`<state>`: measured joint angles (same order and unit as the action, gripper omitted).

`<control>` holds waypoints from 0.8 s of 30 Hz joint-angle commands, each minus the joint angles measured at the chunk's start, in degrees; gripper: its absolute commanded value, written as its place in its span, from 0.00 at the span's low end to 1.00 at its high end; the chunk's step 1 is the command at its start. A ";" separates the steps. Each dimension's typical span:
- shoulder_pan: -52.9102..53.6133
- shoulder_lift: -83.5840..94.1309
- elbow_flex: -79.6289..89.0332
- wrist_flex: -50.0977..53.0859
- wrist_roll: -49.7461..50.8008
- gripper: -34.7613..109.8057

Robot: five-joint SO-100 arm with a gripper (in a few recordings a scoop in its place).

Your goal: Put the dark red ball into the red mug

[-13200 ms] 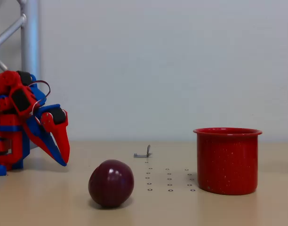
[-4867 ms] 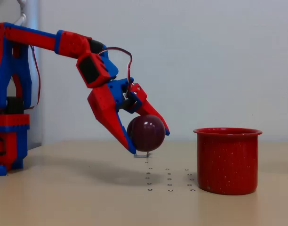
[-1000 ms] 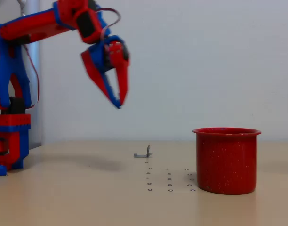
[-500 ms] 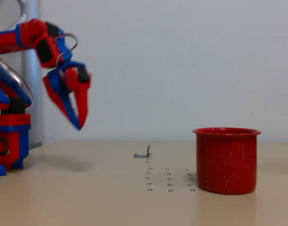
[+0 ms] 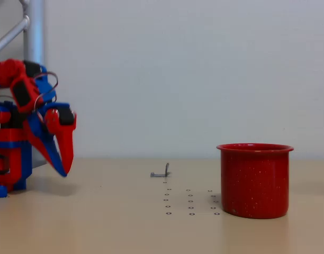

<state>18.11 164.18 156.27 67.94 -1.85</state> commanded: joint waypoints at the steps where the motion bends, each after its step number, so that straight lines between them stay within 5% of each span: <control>1: 0.79 6.06 2.55 -0.53 0.44 0.23; 9: -1.32 20.21 13.71 1.85 1.32 0.23; 24: -21.53 24.61 14.85 4.31 5.71 0.23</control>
<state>-1.41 184.57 169.72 71.63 2.99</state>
